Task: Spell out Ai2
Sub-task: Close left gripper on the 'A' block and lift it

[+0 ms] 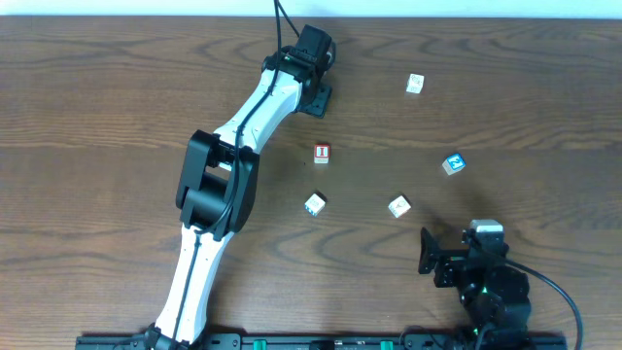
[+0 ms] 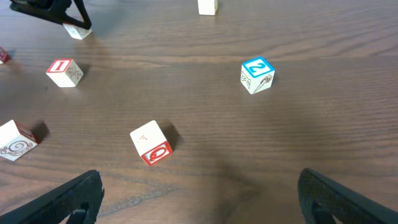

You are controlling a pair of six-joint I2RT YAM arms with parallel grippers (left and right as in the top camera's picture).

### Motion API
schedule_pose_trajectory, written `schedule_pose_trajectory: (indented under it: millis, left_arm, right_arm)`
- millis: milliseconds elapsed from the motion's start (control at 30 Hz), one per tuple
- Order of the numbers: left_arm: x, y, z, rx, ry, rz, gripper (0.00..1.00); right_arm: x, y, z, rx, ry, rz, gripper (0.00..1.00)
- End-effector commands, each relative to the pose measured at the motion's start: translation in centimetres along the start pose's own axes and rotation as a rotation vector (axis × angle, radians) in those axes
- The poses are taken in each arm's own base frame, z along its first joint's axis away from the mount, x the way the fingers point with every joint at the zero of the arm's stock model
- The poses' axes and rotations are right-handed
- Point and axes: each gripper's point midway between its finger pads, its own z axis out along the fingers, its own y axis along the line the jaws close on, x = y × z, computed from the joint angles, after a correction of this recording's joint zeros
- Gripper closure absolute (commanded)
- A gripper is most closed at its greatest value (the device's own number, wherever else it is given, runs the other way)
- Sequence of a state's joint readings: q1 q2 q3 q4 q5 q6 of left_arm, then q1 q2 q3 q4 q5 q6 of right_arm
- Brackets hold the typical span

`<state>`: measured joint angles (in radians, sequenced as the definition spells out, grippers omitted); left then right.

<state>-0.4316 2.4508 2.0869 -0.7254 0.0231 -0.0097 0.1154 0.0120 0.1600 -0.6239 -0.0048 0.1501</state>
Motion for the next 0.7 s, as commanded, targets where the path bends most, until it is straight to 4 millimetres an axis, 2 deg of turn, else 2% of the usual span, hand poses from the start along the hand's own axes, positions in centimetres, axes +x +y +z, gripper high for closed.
schedule_pose_trajectory:
  millis: [0, 400, 667]
  left_arm:
    - [0.66, 0.41, 1.28, -0.002, 0.025, 0.004, 0.37]
    - [1.55, 0.46, 2.1, -0.003, 0.041, 0.004, 0.46]
    - [1.47, 0.58, 2.11, -0.011, 0.037, 0.005, 0.56]
  right_arm:
    - [0.12, -0.05, 0.06, -0.001, 0.0, -0.002, 0.01]
    - [0.12, -0.05, 0.06, -0.001, 0.0, -0.002, 0.01]
    - [0.12, -0.05, 0.06, -0.001, 0.0, -0.002, 0.01]
